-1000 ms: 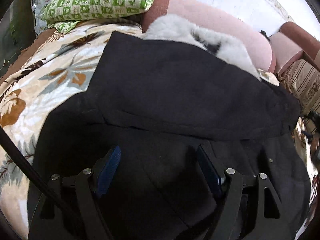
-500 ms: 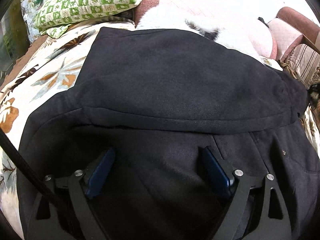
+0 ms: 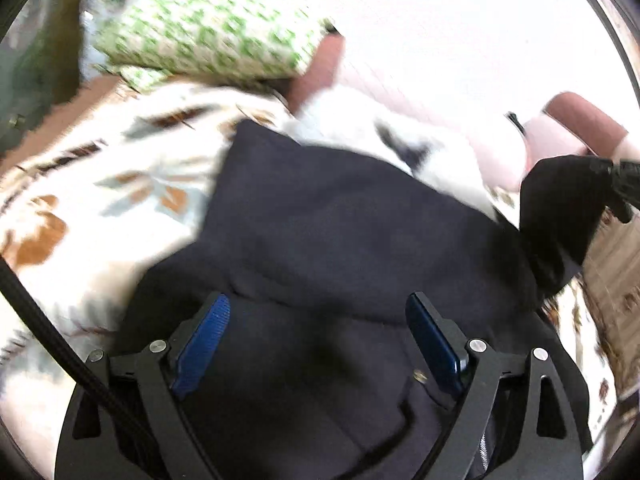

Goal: Fold large clothes

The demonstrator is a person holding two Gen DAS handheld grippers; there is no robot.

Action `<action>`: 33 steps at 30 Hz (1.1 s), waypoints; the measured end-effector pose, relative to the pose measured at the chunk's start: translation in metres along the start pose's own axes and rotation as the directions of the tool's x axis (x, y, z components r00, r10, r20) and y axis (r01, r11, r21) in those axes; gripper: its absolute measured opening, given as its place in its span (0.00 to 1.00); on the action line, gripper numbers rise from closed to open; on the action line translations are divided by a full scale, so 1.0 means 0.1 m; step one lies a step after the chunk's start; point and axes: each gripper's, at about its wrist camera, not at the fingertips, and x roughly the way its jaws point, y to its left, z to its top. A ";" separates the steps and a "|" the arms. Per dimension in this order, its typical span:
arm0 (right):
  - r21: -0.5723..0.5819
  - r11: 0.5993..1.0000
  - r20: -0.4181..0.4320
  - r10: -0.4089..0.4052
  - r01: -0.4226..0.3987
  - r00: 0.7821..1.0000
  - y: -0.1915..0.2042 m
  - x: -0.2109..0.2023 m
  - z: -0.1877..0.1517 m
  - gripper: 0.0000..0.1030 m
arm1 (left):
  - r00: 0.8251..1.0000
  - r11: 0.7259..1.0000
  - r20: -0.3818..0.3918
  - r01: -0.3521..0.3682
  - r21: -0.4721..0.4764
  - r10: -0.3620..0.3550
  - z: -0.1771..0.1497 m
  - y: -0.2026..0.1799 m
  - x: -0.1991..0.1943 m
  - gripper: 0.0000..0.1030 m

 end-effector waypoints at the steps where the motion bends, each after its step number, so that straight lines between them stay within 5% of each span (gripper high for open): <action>1: -0.076 0.996 -0.032 0.039 -0.041 0.999 0.37 0.05 -0.15 0.09 | 1.000 1.000 0.016 -0.017 -0.009 0.017 0.03 0.04 -0.03 0.86; 5: -0.228 0.963 -0.172 0.104 -0.143 0.980 1.23 0.49 -0.77 0.10 | 0.998 0.995 0.038 -0.043 -0.086 0.047 0.15 0.29 -0.08 0.86; 12: -0.386 0.897 -0.347 0.075 -0.216 0.935 1.86 0.96 -1.74 0.42 | 0.999 0.974 0.027 -0.017 -0.225 0.024 0.26 0.66 -0.12 0.86; 14: -0.412 0.881 -0.340 0.088 -0.233 0.936 1.88 0.81 -1.80 0.57 | 1.000 0.968 0.015 -0.007 -0.250 0.011 0.28 0.71 -0.11 0.86; 19: -0.337 0.911 -0.250 0.158 -0.238 0.955 1.60 0.35 -1.59 0.60 | 1.000 0.962 -0.006 0.003 -0.273 -0.005 0.29 0.72 -0.08 0.86; 24: -0.184 0.950 -0.210 0.212 -0.252 0.954 1.41 0.33 -1.29 0.61 | 1.000 0.958 -0.002 -0.020 -0.287 0.021 0.30 0.78 -0.10 0.86; 29: -0.271 0.923 -0.219 0.216 -0.272 0.952 2.11 0.58 -1.37 0.75 | 0.997 0.935 0.025 -0.054 -0.351 0.067 0.36 1.02 -0.18 0.86; 33: -0.452 0.876 -0.152 0.109 -0.167 0.982 2.70 0.76 -1.51 0.75 | 0.996 0.904 0.026 -0.068 -0.422 0.087 0.39 1.26 -0.22 0.86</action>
